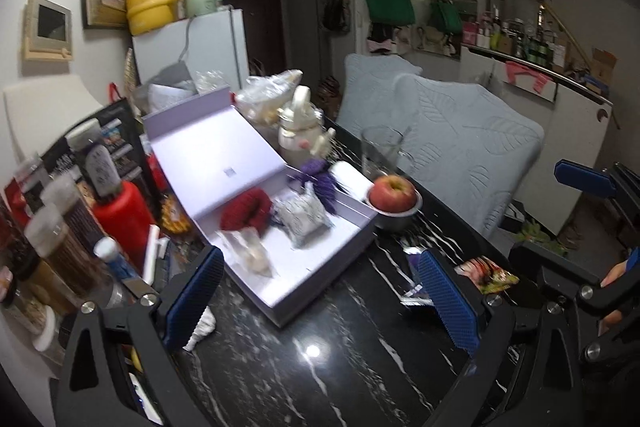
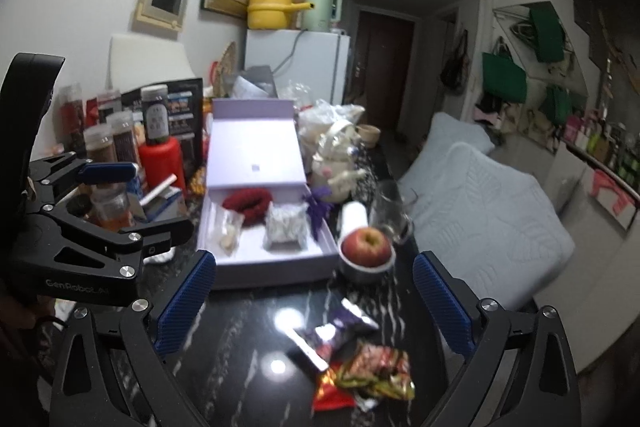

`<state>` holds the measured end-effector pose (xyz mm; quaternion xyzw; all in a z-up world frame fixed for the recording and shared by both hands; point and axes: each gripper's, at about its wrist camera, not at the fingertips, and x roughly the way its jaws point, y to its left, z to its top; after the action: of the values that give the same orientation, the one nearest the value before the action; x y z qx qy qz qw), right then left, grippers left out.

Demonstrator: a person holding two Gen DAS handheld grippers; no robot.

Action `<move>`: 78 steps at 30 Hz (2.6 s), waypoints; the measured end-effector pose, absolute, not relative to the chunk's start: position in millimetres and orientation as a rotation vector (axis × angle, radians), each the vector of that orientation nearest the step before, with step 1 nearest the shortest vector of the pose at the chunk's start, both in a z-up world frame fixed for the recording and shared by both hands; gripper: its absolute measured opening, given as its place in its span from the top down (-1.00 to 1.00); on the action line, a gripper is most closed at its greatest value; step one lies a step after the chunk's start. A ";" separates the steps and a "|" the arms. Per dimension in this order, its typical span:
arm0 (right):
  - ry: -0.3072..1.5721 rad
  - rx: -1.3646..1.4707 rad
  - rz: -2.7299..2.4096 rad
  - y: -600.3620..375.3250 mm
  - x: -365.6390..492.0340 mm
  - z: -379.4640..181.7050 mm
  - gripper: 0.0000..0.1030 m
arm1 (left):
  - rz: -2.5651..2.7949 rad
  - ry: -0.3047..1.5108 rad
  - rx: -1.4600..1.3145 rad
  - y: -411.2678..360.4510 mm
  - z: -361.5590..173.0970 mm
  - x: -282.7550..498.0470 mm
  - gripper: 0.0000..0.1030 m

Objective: Organize soft objects
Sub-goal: 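Withdraw both grippers from the box toward the snacks on the table, then grasp the brown-red snack bag with the right gripper and lift it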

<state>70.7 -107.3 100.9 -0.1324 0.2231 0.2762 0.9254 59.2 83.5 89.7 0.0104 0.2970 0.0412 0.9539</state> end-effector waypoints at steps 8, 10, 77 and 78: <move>0.512 -0.233 0.511 -138.5 59.7 76.4 -0.98 | -0.006 0.642 0.010 55.6 64.7 55.0 -0.93; 0.528 -0.218 0.500 -145.3 59.1 69.5 -0.98 | -0.025 0.652 0.011 49.9 60.0 56.8 -0.93; 0.872 0.099 0.487 -207.2 178.4 -69.3 -0.25 | -0.120 0.864 -0.072 28.4 -59.6 155.0 -0.93; 0.864 0.114 0.483 -211.9 177.5 -66.3 -0.25 | -0.126 0.863 -0.073 26.1 -58.7 155.3 -0.93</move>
<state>177.5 -211.9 -66.3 0.0545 0.4142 0.2314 0.8786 155.3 26.1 -58.7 -0.0355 0.4179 -0.0608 0.9058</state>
